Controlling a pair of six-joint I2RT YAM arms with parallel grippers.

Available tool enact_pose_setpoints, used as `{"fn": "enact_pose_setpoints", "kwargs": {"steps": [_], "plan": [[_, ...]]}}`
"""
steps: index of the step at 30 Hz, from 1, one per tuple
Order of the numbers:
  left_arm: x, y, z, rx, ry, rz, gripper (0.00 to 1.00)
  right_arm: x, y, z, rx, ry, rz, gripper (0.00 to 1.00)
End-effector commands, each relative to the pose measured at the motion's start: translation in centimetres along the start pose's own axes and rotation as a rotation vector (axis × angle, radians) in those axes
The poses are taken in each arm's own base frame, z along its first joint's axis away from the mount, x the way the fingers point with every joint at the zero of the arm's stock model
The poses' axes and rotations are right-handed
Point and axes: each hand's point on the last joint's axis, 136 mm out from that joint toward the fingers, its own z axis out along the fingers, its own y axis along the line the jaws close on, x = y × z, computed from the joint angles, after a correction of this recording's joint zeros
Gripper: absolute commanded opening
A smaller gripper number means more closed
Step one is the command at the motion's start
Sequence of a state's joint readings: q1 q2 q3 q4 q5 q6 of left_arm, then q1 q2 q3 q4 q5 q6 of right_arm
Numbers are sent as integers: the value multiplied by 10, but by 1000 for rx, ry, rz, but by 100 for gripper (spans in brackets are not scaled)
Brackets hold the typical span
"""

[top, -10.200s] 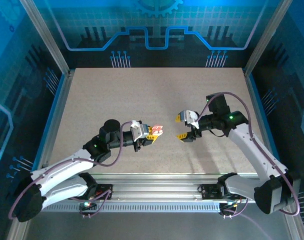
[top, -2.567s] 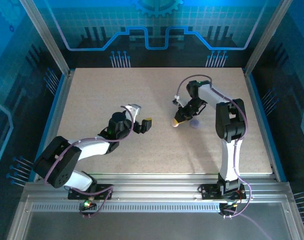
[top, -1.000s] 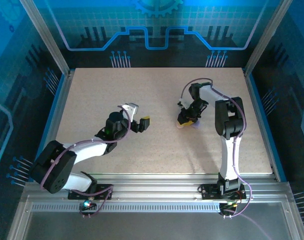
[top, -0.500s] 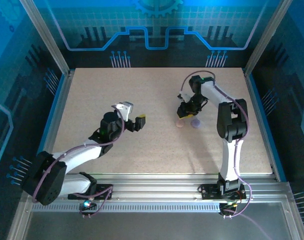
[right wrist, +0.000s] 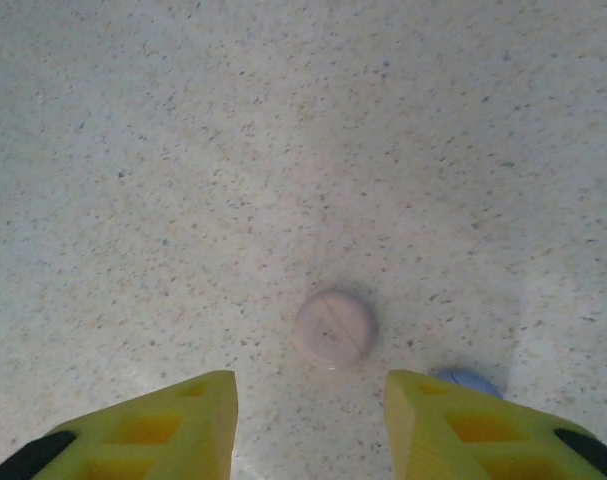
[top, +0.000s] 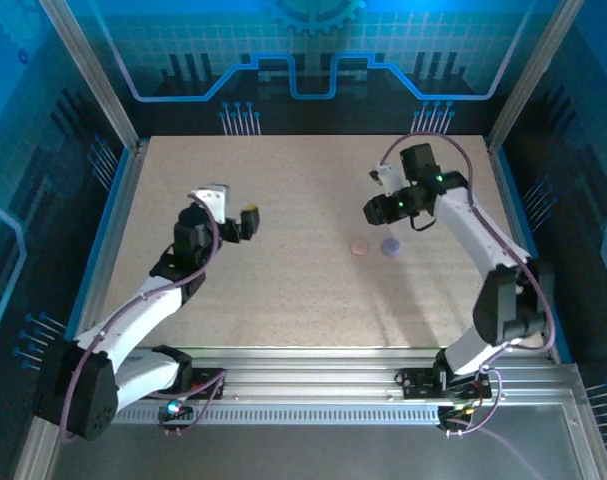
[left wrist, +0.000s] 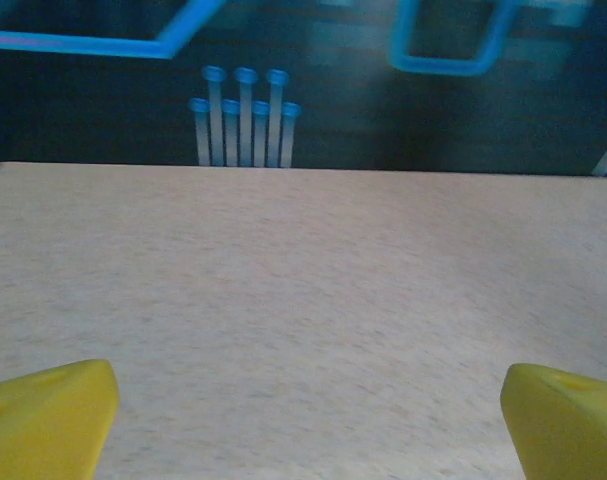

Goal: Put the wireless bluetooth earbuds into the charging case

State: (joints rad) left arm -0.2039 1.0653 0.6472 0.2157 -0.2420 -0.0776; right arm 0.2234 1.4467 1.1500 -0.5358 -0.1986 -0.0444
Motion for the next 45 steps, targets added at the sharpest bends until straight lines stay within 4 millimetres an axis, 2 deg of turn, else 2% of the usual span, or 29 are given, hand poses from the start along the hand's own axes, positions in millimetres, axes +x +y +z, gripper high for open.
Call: {"fn": "enact_pose_setpoints", "kwargs": {"steps": [1,2,4,6,14,16,20,26,29,36,38,45], "plan": [[10,42,-4,-173,70,-15,99,-20,-25,-9,147,-226,-15,77],[17,53,-4,-218,95,-13,99,-12,-31,-8,174,-247,-7,100],[31,76,-3,-311,134,-18,99,3,-41,-7,213,-275,4,100],[46,89,-1,-348,152,-30,99,13,-49,-6,233,-300,10,100],[87,109,5,-381,79,-42,99,38,-76,-9,337,-382,-18,100],[90,106,12,-355,48,-48,99,42,-78,-6,334,-394,-21,100],[91,98,28,-289,-48,-54,99,36,-75,-7,317,-470,-32,100],[111,85,51,-206,-20,-3,99,36,-83,6,340,-477,-27,100],[112,74,51,-217,-20,59,99,40,-86,15,353,-489,-45,100],[113,85,55,-208,4,-4,99,47,-102,33,384,-491,-27,100],[113,85,55,-209,5,-6,99,54,-113,34,403,-489,24,100],[113,84,56,-199,5,-1,99,52,-115,35,377,-488,38,100]]}}
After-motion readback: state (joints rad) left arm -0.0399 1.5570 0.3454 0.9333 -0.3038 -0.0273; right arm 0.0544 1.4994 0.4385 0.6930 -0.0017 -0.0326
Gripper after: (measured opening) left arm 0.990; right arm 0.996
